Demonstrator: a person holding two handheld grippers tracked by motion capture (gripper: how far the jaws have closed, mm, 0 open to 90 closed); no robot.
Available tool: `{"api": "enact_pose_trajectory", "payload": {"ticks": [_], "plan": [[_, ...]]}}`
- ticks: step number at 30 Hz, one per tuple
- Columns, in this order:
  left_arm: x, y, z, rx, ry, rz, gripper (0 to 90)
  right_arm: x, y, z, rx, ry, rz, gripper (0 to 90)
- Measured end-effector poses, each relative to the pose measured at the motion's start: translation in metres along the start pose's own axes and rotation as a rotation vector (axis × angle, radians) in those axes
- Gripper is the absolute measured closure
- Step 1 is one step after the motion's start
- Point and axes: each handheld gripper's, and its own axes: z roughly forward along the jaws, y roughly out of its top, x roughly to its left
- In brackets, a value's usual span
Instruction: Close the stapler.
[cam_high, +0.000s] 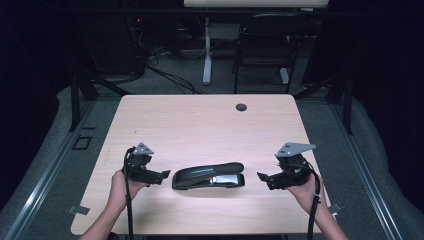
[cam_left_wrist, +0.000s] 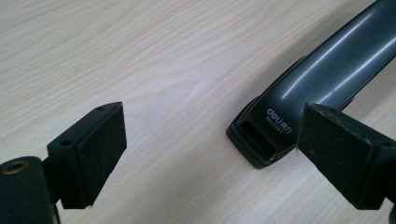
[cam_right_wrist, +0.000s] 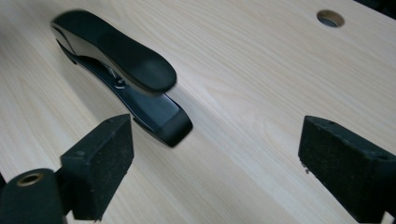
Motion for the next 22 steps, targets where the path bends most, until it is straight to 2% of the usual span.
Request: {"api": "enact_pose_trajectory", "payload": {"ticks": [5,9,10,13,17,22], "plan": [[0.001,-0.001,0.001,0.005,0.002,-0.003,7.5,-0.007,-0.019,-0.001,0.043,-0.034,0.033,1.4],[0.000,0.000,0.002,0.002,0.005,0.002,7.0,-0.009,-0.037,0.005,0.108,-0.046,0.042,0.0],[0.000,0.000,0.002,0.003,0.005,0.001,6.5,-0.009,-0.042,0.008,0.139,-0.052,0.039,0.0],[0.000,0.000,0.005,0.012,0.001,0.005,5.2,-0.009,-0.046,0.015,0.181,-0.082,0.016,0.0],[0.000,0.000,0.008,0.029,-0.005,0.011,3.0,-0.012,-0.046,0.023,0.200,-0.083,0.004,0.0],[0.000,-0.002,0.011,0.043,-0.007,0.008,0.2,-0.020,-0.054,0.036,0.270,-0.109,-0.015,0.0]]}}
